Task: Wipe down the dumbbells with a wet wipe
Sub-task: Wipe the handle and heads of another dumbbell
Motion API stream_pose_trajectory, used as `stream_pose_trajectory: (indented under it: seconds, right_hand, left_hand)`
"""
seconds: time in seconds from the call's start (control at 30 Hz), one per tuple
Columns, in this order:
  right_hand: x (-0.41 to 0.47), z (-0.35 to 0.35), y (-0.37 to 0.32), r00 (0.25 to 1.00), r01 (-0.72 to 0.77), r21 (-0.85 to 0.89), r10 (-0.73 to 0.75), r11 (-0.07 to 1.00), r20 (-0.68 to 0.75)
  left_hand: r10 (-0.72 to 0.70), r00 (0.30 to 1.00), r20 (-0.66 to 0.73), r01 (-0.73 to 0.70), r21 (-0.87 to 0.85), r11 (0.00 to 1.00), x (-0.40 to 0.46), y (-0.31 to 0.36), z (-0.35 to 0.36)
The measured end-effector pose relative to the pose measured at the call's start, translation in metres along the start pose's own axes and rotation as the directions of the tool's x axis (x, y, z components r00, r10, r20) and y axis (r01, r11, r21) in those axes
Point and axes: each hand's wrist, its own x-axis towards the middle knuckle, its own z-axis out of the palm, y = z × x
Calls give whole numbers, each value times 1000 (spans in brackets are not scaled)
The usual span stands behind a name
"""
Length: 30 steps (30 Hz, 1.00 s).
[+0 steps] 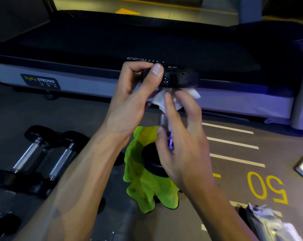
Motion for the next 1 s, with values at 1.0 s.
stream_pose_trajectory:
  seconds: [1.0]
  right_hand:
    - [9, -13, 0, 918, -253, 375, 344, 892, -198]
  left_hand:
    - [49, 999, 8, -49, -35, 998, 1, -1, 6]
